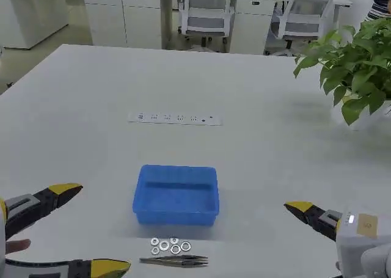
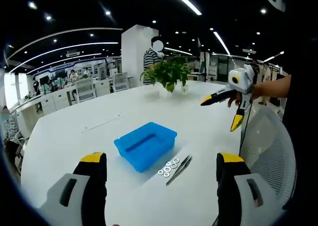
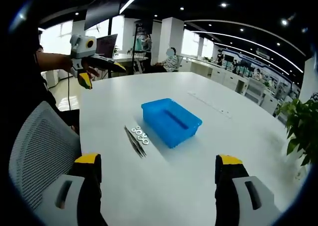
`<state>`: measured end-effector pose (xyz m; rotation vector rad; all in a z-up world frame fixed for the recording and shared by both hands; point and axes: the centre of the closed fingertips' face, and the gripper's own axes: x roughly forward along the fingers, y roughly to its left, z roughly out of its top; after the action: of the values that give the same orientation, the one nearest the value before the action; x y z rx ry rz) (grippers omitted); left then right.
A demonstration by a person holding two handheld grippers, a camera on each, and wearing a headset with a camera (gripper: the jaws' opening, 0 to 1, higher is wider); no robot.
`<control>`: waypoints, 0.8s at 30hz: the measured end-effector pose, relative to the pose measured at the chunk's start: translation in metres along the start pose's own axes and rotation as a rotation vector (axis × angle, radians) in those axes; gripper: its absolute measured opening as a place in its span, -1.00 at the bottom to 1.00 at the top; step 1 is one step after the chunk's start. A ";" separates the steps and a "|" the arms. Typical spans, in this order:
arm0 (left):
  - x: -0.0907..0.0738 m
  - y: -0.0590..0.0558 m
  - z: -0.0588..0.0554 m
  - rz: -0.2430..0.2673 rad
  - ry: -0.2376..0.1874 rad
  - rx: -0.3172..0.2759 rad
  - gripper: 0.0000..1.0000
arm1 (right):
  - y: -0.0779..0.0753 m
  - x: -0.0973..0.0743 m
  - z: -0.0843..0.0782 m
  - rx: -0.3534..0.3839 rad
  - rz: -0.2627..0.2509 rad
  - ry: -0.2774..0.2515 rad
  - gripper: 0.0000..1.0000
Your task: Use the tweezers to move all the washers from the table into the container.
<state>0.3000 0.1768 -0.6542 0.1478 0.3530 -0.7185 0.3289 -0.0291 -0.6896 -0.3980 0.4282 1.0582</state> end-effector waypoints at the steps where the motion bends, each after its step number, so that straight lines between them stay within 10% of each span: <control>1: 0.000 0.000 0.000 -0.001 -0.001 -0.001 0.97 | 0.000 0.000 0.000 0.001 -0.001 -0.001 0.96; 24: 0.000 -0.001 0.001 -0.009 -0.006 0.007 0.98 | -0.002 0.000 0.004 -0.004 -0.005 -0.012 1.00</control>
<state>0.2994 0.1761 -0.6530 0.1509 0.3459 -0.7285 0.3312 -0.0275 -0.6857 -0.3958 0.4140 1.0565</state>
